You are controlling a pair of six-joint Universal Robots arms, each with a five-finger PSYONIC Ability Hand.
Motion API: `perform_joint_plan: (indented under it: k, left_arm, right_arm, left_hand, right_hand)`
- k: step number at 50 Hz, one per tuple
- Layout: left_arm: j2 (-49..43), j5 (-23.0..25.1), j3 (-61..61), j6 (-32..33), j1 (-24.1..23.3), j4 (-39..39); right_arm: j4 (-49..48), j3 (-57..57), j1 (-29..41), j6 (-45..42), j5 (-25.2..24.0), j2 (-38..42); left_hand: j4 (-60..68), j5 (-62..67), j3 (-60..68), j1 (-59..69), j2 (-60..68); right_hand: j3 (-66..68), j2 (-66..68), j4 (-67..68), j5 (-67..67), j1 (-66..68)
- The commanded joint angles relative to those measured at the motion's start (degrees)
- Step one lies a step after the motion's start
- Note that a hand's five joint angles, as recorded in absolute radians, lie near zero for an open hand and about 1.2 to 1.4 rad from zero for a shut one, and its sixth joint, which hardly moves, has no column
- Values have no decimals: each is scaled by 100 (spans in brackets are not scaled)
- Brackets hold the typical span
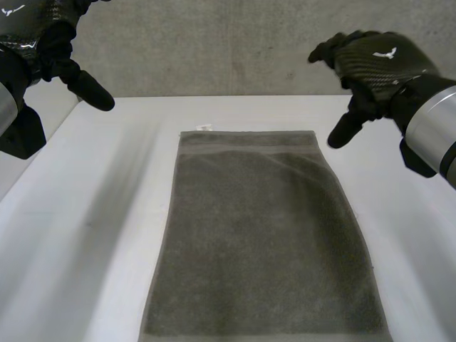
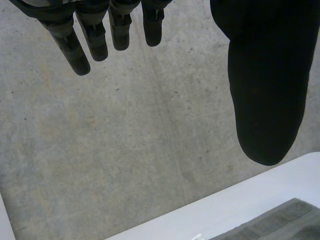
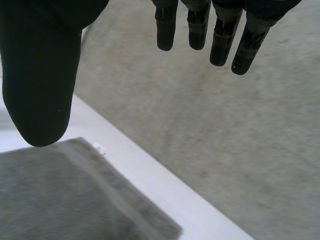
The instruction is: Fold the towel.
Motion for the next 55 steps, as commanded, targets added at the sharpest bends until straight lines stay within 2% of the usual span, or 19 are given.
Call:
perform_joint_plan:
  k: [1,3,6,11,17,19,20,22,27,36,42,44,46,49,55]
  left_arm:
    - [6,13,-29,0,0,19]
    - [-3,13,-29,0,-9,28]
    - [-3,13,-29,0,-9,28]
    - [-117,31,-37,0,-17,37]
    - [-381,48,-73,0,-44,46]
    - [-722,40,-73,0,-35,81]
    - [-724,40,-73,0,-35,81]
    - [-1004,40,-46,8,-44,81]
    - [-1277,40,-29,8,-53,98]
    - [-1330,31,-20,8,-53,116]
    - [-1330,31,-64,8,-53,256]
    - [-1330,22,-73,8,-53,301]
    - [-1339,22,-99,8,-53,344]
    - [-1365,22,-108,8,-62,353]
    - [-1409,22,-108,8,-97,353]
  right_arm:
    - [598,-8,315,-81,-850,380]
    - [694,36,472,-256,-1025,616]
    - [694,45,569,-371,-1035,749]
    - [721,36,842,-932,-930,1275]
    - [641,-17,780,-1083,-771,1443]
    - [493,-78,719,-1022,-325,1592]
    - [492,-78,719,-1021,-323,1592]
    - [116,-157,605,-855,219,1829]
    - [-508,-201,149,-530,608,2346]
    - [-835,-606,-327,112,556,3359]
    - [-1011,-1010,-731,939,521,3869]
    - [-1116,-1080,-793,1123,451,3957]
    - [-1335,-1159,-854,1386,145,4132]
    - [-1441,-1238,-898,1474,-85,4316]
    - [-1450,-1458,-898,1475,-24,4677]
  left_hand:
    - [51,-130,49,42,67]
    - [51,-130,49,42,67]
    - [51,-130,49,42,67]
    - [51,-130,49,42,67]
    - [73,-109,70,63,89]
    - [73,-109,70,63,89]
    - [73,-109,70,63,89]
    - [90,-92,87,80,105]
    - [90,-92,87,80,105]
    - [73,-109,70,63,89]
    - [73,-109,70,63,89]
    - [73,-109,70,63,89]
    - [90,-92,87,80,105]
    - [73,-109,70,63,89]
    - [73,-109,70,63,89]
  right_hand:
    - [-206,-296,-313,-300,-161]
    - [-206,-296,-313,-300,-161]
    - [-206,-296,-313,-300,-161]
    - [-206,-296,-313,-300,-161]
    - [-206,-296,-313,-300,-161]
    - [-206,-296,-313,-300,-161]
    - [-206,-296,-313,-300,-161]
    - [-206,-296,-313,-300,-161]
    - [-116,-206,-223,-210,-71]
    - [980,890,873,886,1024]
    - [1956,1865,1849,1861,2000]
    - [2225,2135,2118,2130,2269]
    - [2677,2587,2570,2582,2721]
    - [2863,2773,2756,2769,2908]
    - [2864,2774,2757,2770,2908]
